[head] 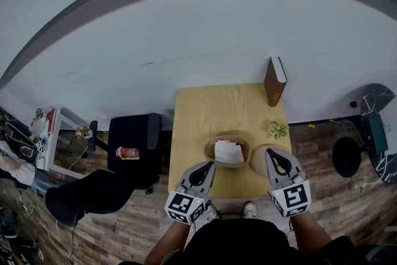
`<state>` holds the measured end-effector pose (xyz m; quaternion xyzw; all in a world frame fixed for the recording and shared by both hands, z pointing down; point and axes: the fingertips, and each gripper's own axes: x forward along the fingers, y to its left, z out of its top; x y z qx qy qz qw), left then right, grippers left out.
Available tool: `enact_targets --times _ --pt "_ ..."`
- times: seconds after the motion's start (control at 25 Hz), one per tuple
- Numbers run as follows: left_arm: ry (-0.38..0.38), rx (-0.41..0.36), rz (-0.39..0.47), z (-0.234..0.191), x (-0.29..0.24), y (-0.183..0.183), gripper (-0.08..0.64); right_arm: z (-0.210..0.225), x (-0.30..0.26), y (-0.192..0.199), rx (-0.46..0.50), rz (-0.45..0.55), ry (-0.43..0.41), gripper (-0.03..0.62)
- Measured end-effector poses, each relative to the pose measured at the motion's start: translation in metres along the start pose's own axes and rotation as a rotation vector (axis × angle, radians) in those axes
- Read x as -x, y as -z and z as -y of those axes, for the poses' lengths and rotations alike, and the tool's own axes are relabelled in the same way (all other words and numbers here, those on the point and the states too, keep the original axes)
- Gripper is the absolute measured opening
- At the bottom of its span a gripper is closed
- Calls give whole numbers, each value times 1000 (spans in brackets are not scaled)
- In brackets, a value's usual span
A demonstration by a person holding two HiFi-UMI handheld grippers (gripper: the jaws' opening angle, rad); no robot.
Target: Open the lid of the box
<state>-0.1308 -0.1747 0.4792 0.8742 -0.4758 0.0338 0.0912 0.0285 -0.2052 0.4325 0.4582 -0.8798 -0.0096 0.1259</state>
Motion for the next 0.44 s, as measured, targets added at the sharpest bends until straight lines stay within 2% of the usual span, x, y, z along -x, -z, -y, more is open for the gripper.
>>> enact_targets --times 0.12,0.28,0.44 --pt "16 -27 -10 0 3 3 18 -4 0 0 28 -44 -12 18" --pt "9 -16 -7 1 4 2 18 -6 -3 -4 49 27 -26 18" --pt "19 -17 -3 5 4 0 18 -8 -3 -5 58 23 -29 18"
